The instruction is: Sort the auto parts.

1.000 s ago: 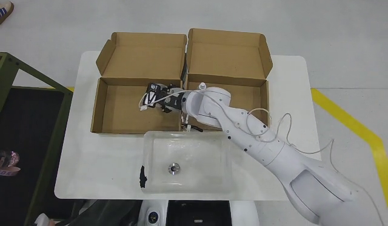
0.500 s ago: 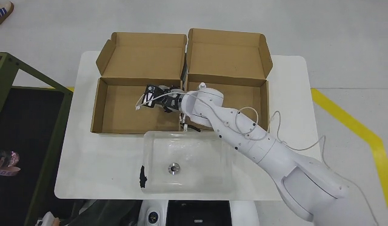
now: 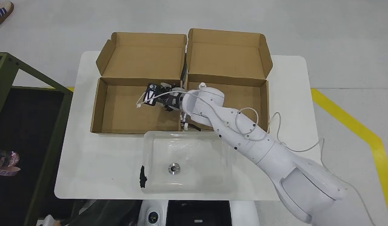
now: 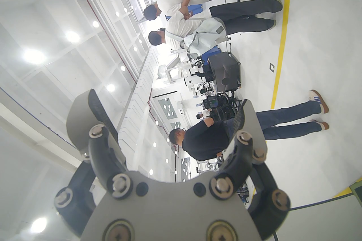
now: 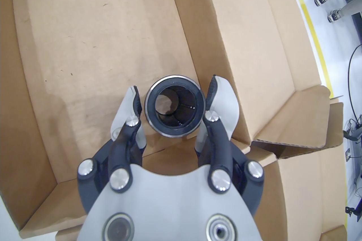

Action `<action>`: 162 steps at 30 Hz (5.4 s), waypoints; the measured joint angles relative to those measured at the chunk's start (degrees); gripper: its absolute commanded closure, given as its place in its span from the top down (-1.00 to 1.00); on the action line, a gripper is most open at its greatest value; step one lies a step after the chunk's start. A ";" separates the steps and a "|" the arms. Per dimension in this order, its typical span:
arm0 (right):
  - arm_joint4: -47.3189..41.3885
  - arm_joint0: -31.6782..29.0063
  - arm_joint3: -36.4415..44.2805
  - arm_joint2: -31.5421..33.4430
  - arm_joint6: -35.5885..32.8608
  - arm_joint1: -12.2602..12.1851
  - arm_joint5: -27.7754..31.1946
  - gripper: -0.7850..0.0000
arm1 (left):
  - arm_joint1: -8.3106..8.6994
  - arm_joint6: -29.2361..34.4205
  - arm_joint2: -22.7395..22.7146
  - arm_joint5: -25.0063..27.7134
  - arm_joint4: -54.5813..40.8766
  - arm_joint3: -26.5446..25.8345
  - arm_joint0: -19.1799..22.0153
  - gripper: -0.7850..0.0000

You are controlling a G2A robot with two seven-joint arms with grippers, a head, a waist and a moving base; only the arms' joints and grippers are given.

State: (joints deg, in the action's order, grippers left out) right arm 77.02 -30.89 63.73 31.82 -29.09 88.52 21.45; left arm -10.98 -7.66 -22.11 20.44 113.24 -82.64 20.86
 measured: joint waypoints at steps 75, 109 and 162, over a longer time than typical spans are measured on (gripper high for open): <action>12.28 -37.41 38.03 16.56 7.86 -13.33 29.71 0.81 | 0.00 0.00 0.00 0.00 0.00 0.00 0.00 1.00; 11.65 -33.45 28.19 12.25 8.48 -13.33 27.77 -0.04 | 0.00 0.00 0.00 0.00 0.00 0.00 0.00 1.00; 5.20 -34.97 42.30 17.52 14.48 -16.22 29.90 -1.00 | 0.00 0.00 0.00 0.00 0.00 0.00 0.00 1.00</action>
State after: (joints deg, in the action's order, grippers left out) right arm 82.23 -65.86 106.03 49.33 -14.60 72.30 51.35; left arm -10.98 -7.66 -22.11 20.44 113.24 -82.64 20.86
